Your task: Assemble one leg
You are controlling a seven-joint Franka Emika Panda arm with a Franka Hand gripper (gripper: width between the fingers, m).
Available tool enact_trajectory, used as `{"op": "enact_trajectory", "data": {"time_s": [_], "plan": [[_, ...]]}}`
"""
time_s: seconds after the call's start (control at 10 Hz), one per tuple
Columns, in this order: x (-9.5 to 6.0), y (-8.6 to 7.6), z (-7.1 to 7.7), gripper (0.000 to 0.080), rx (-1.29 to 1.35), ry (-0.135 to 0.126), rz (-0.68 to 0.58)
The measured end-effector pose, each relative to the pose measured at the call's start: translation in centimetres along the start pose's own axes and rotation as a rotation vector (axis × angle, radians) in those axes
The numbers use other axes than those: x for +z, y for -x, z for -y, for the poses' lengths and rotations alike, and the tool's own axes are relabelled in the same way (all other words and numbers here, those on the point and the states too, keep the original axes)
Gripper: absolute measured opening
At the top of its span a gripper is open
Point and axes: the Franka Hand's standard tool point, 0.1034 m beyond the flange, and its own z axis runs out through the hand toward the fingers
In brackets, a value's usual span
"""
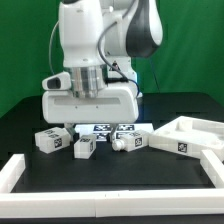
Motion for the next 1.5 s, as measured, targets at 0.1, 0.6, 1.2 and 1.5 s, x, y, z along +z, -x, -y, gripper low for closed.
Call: {"op": "enact_trajectory", "data": {"time_s": [0.1, 0.6, 1.2, 1.5], "plan": [[-0.6, -0.4, -1.2, 0.0649, -0.019, 0.002, -0.012], [1.0, 1.2, -6.1, 0.0649, -0.024, 0.038, 0.001], [1.0, 0.9, -6.3, 0.0649, -0.013, 0.043, -0.011], [1.3, 0.0, -2.2, 0.0649, 0.009, 0.041, -0.036]]}}
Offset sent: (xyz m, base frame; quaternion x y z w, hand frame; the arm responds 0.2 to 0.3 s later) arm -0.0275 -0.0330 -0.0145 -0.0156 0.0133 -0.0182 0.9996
